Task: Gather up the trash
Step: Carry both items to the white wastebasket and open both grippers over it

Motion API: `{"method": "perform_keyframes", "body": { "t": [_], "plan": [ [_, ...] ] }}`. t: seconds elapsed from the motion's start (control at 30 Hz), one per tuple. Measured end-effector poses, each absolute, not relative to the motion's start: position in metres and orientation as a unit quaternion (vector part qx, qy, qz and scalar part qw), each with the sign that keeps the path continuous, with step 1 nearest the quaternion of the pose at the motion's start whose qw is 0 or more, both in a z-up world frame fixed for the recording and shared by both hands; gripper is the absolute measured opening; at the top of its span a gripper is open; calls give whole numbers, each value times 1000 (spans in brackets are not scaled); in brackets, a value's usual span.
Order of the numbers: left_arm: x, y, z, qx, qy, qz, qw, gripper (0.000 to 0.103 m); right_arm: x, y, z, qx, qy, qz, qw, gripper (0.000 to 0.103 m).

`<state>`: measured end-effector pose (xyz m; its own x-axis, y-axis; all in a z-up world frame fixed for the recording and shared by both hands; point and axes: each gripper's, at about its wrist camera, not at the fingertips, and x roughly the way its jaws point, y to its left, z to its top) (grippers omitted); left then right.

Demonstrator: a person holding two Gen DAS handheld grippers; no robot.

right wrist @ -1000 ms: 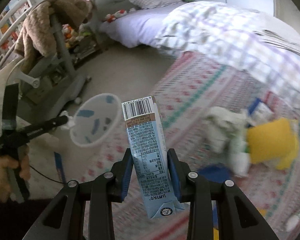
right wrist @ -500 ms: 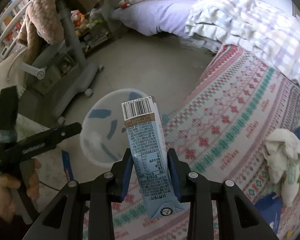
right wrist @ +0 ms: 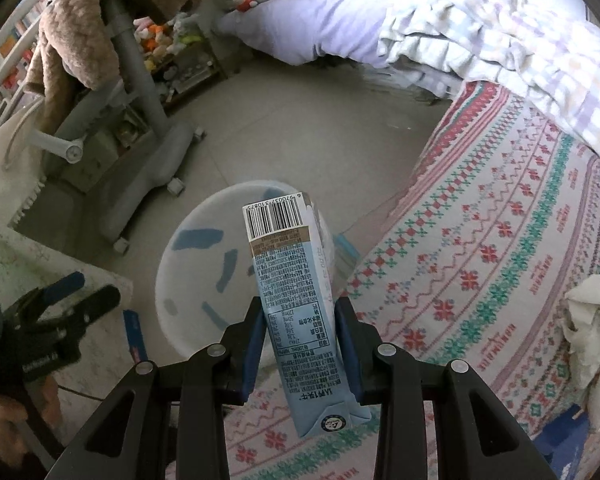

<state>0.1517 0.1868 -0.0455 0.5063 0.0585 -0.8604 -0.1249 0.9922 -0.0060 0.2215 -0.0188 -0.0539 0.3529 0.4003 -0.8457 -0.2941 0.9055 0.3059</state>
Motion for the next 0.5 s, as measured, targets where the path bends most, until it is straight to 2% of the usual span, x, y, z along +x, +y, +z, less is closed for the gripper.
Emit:
{"method": "perform_keyframes", "body": {
  "t": [0.17,0.23,0.27,0.3,0.5],
  "plan": [
    [149,185,-42,-20,492,48,869,96,224,-8,-57,42,520,214,826,38],
    [148,183,-41,-18,491,45,870,96,224,-7,-55,48,521,216,825,53],
    [147,182,-40,-17,490,42,870,97,223,-8,-53,51,518,214,826,64],
    [146,182,-38,-17,490,40,871,97,221,-9,-49,52,510,211,832,67],
    [141,175,-31,-31,490,22,871,97,204,-22,-26,51,488,206,847,68]
  ]
}}
